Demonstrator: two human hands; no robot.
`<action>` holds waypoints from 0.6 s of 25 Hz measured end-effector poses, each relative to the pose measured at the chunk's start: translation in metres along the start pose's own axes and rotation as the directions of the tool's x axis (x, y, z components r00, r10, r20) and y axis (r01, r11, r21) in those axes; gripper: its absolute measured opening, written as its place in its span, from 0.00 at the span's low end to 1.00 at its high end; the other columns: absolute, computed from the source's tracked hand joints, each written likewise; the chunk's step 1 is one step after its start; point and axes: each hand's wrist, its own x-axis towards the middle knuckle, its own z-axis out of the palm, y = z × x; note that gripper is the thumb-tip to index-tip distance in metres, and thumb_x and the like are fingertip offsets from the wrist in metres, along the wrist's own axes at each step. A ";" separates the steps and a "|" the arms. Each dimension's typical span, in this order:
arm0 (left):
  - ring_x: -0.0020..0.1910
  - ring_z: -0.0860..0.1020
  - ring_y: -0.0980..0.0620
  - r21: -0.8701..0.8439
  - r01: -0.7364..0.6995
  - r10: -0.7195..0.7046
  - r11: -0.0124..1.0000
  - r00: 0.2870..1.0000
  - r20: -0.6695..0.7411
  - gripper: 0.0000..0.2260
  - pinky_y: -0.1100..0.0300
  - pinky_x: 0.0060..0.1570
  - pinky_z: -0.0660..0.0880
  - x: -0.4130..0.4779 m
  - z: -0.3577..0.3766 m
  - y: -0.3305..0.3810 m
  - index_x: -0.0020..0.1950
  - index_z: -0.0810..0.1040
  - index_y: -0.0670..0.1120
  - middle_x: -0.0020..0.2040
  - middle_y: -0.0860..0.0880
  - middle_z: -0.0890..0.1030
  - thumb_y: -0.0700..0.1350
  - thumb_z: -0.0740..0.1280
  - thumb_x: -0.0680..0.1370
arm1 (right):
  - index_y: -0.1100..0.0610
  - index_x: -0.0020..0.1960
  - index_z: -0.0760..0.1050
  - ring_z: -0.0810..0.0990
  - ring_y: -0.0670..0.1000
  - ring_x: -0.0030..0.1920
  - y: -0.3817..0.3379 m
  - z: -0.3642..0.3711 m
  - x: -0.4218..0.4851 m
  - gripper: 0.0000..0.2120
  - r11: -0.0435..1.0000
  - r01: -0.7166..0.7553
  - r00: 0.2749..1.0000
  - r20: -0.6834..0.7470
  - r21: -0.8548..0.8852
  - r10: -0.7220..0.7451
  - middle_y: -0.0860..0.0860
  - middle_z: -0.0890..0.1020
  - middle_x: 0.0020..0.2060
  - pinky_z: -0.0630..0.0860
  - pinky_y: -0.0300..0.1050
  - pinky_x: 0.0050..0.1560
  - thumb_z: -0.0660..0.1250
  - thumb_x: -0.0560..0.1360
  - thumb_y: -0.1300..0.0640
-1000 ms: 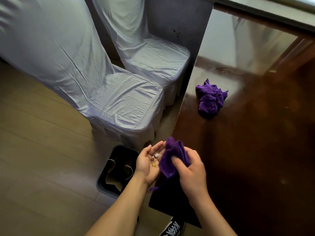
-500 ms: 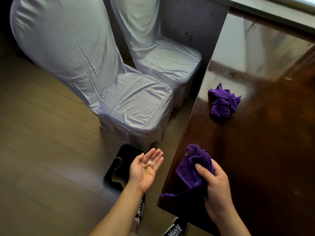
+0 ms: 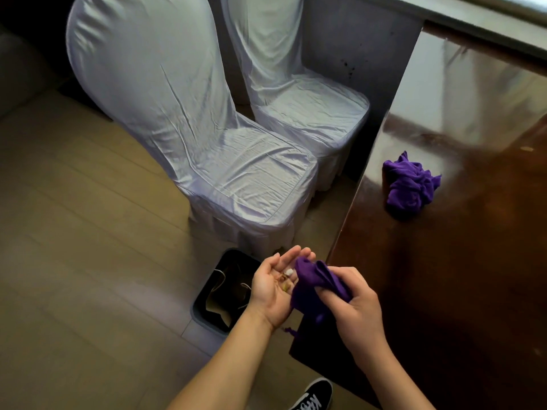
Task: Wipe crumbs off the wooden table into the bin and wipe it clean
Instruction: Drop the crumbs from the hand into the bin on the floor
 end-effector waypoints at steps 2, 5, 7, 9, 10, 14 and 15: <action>0.63 0.77 0.38 -0.007 0.015 -0.015 1.000 1.000 0.013 0.18 0.44 0.61 0.75 -0.001 -0.004 -0.002 0.61 0.79 0.36 0.63 0.36 0.79 0.47 0.60 0.78 | 0.52 0.51 0.82 0.83 0.53 0.49 -0.001 -0.002 -0.003 0.13 0.968 -0.140 0.989 -0.006 0.210 0.144 0.54 0.84 0.46 0.79 0.60 0.55 0.72 0.72 0.67; 0.62 0.78 0.38 -0.020 0.020 -0.019 1.000 0.999 0.051 0.18 0.45 0.57 0.77 -0.003 -0.009 -0.005 0.60 0.79 0.36 0.62 0.35 0.79 0.46 0.61 0.77 | 0.52 0.50 0.83 0.84 0.57 0.48 -0.003 -0.006 -0.007 0.11 0.812 -0.292 0.947 0.030 0.506 0.321 0.57 0.85 0.46 0.80 0.57 0.51 0.69 0.73 0.65; 0.62 0.77 0.37 -0.032 0.012 -0.010 0.999 0.999 0.052 0.19 0.45 0.55 0.78 -0.005 -0.014 -0.004 0.61 0.78 0.35 0.63 0.34 0.78 0.46 0.60 0.78 | 0.54 0.52 0.82 0.85 0.58 0.48 -0.005 -0.009 -0.010 0.11 0.729 -0.340 0.926 0.076 0.595 0.370 0.57 0.86 0.47 0.83 0.51 0.46 0.69 0.72 0.63; 0.62 0.77 0.35 -0.040 0.004 -0.002 0.999 0.999 0.044 0.19 0.44 0.56 0.78 -0.007 -0.022 0.001 0.62 0.77 0.34 0.63 0.33 0.78 0.46 0.59 0.79 | 0.55 0.54 0.81 0.85 0.57 0.48 -0.006 -0.010 -0.011 0.11 0.700 -0.360 0.919 0.103 0.616 0.381 0.58 0.86 0.48 0.83 0.46 0.41 0.68 0.72 0.62; 0.62 0.76 0.34 -0.043 -0.007 0.008 0.999 1.000 0.027 0.19 0.43 0.57 0.77 -0.008 -0.028 0.005 0.62 0.77 0.34 0.62 0.32 0.78 0.45 0.59 0.79 | 0.56 0.54 0.81 0.85 0.57 0.47 -0.005 -0.010 -0.012 0.11 0.697 -0.365 0.917 0.110 0.617 0.382 0.58 0.86 0.48 0.83 0.46 0.41 0.68 0.72 0.62; 0.58 0.79 0.34 -0.026 -0.129 0.124 0.991 0.983 -0.139 0.19 0.43 0.58 0.75 -0.011 -0.060 0.028 0.62 0.75 0.32 0.58 0.32 0.80 0.44 0.57 0.80 | 0.54 0.52 0.82 0.85 0.56 0.46 -0.001 -0.010 -0.014 0.10 0.766 -0.334 0.929 0.055 0.549 0.366 0.57 0.85 0.47 0.83 0.49 0.43 0.69 0.72 0.61; 0.56 0.80 0.35 -0.012 -0.171 0.166 0.985 0.968 -0.188 0.19 0.44 0.57 0.75 -0.012 -0.070 0.037 0.62 0.75 0.33 0.56 0.32 0.81 0.44 0.56 0.80 | 0.52 0.50 0.82 0.85 0.57 0.46 0.001 -0.010 -0.013 0.09 0.817 -0.312 0.937 0.013 0.485 0.350 0.56 0.85 0.46 0.83 0.52 0.45 0.70 0.72 0.62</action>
